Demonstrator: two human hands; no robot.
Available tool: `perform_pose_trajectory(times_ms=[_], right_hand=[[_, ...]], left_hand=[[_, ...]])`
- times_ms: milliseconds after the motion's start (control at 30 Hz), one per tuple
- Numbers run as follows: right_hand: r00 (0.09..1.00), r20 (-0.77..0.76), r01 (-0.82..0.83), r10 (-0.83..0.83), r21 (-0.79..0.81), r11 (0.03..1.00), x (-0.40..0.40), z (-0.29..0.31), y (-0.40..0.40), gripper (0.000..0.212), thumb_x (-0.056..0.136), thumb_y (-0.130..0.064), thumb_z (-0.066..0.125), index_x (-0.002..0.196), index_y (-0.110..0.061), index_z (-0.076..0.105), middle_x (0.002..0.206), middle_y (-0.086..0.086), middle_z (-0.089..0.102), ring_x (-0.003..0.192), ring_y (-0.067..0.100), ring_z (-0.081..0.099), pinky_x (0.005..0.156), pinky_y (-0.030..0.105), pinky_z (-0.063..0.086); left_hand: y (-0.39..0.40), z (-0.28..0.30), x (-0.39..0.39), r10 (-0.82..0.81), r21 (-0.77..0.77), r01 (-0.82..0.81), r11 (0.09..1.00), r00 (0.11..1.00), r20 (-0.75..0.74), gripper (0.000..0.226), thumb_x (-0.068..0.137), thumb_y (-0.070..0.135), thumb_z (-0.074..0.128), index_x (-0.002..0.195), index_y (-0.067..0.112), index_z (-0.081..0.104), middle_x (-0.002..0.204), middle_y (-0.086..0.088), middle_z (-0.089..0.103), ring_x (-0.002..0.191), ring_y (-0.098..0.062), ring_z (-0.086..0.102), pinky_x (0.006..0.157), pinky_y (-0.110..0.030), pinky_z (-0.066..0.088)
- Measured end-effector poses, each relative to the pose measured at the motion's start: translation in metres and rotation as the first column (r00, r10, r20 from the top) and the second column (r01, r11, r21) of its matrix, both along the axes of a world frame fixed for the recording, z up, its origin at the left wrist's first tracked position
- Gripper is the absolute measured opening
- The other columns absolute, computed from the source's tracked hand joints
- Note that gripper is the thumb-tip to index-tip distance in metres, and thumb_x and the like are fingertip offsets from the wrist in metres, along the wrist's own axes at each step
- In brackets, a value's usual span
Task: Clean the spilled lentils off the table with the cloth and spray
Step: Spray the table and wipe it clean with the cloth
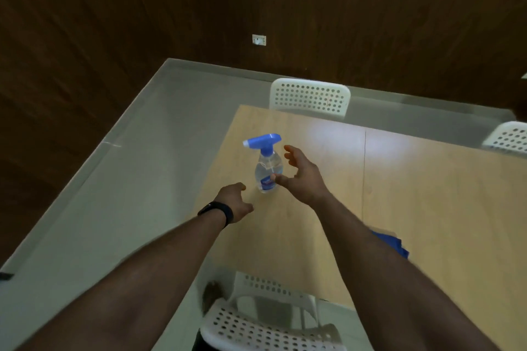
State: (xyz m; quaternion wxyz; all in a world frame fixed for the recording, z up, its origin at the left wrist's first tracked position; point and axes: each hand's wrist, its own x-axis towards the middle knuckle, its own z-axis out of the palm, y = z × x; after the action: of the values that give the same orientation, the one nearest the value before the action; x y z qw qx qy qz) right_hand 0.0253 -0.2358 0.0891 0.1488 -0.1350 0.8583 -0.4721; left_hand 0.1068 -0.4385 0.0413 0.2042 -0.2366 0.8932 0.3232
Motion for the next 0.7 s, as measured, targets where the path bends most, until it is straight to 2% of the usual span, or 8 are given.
perform_pose_trajectory(times_ms=[67,133,167,233,300,467,567,700], right_hand=[[0.999,0.018,-0.04,0.042,-0.072,0.997,-0.013,0.004,-0.008,0.087,0.083,-0.039,0.088,0.156,-0.038,0.041,0.155,-0.013,0.05,0.133,0.001,0.044,0.103,0.027,0.046],[0.998,0.032,-0.053,0.057,-0.11,0.992,-0.029,0.006,-0.021,0.076,0.084,-0.037,0.087,0.151,-0.04,0.051,0.15,-0.02,0.054,0.132,-0.004,0.047,0.097,0.015,0.041],[0.998,0.031,-0.049,0.053,-0.121,0.991,-0.036,0.007,-0.029,0.065,0.085,-0.033,0.086,0.144,-0.038,0.06,0.144,-0.02,0.061,0.128,-0.004,0.054,0.097,0.016,0.043],[0.998,0.051,-0.021,0.029,-0.144,0.989,-0.044,0.01,-0.042,0.04,0.084,-0.025,0.087,0.123,-0.029,0.076,0.116,-0.012,0.077,0.108,0.004,0.069,0.098,0.031,0.055],[0.994,0.105,0.057,-0.038,-0.189,0.98,-0.054,0.012,-0.06,0.03,0.078,-0.02,0.092,0.107,-0.021,0.082,0.096,0.001,0.08,0.093,0.019,0.074,0.094,0.043,0.06],[0.985,0.018,0.174,-0.173,-0.124,0.977,-0.084,0.007,-0.103,0.038,0.065,-0.033,0.1,0.084,-0.012,0.075,0.078,0.003,0.073,0.074,0.023,0.069,0.074,0.033,0.058],[0.969,0.078,0.245,-0.236,-0.135,0.96,-0.1,-0.008,-0.121,0.032,0.08,-0.031,0.09,0.091,-0.011,0.069,0.08,0.003,0.074,0.074,0.022,0.071,0.071,0.03,0.059],[0.892,0.345,0.381,-0.293,-0.224,0.897,-0.123,-0.027,-0.139,0.03,0.098,-0.02,0.072,0.115,0.003,0.065,0.081,0.019,0.074,0.065,0.025,0.07,0.065,0.035,0.057]], left_hand=[[-0.012,-0.002,-0.018,-0.056,-0.026,0.055,0.998,0.998,-0.002,0.082,0.086,0.036,0.083,0.156,0.018,0.043,0.153,-0.009,0.051,0.138,-0.026,0.052,0.111,-0.038,0.046],[-0.028,-0.008,-0.043,-0.147,-0.074,0.147,0.986,0.989,0.002,0.084,0.088,0.038,0.081,0.157,0.016,0.039,0.156,-0.01,0.047,0.14,-0.027,0.048,0.114,-0.037,0.043],[-0.035,-0.012,-0.056,-0.192,-0.091,0.191,0.977,0.981,0.004,0.086,0.088,0.039,0.081,0.158,0.015,0.037,0.156,-0.01,0.045,0.141,-0.027,0.047,0.114,-0.036,0.041],[-0.046,-0.016,-0.076,-0.257,-0.103,0.256,0.961,0.966,0.01,0.088,0.089,0.039,0.08,0.16,0.015,0.034,0.158,-0.01,0.042,0.143,-0.027,0.045,0.115,-0.036,0.04],[-0.06,-0.022,-0.098,-0.311,-0.109,0.312,0.944,0.95,0.025,0.089,0.089,0.039,0.079,0.161,0.016,0.031,0.158,-0.01,0.04,0.142,-0.028,0.045,0.115,-0.038,0.041],[-0.085,-0.036,-0.154,-0.423,-0.126,0.422,0.898,0.906,0.025,0.083,0.081,0.033,0.081,0.152,0.023,0.041,0.137,-0.005,0.048,0.132,-0.029,0.047,0.104,-0.045,0.05],[-0.093,-0.041,-0.181,-0.514,-0.183,0.514,0.838,0.856,0.05,0.089,0.081,0.029,0.08,0.155,0.023,0.032,0.154,-0.007,0.033,0.145,-0.031,0.032,0.111,-0.045,0.045],[-0.097,-0.058,-0.208,-0.571,-0.254,0.591,0.765,0.806,0.157,0.112,0.078,0.039,0.084,0.163,0.022,0.013,0.173,-0.01,-0.005,0.159,-0.031,0.0,0.124,-0.045,0.028]])
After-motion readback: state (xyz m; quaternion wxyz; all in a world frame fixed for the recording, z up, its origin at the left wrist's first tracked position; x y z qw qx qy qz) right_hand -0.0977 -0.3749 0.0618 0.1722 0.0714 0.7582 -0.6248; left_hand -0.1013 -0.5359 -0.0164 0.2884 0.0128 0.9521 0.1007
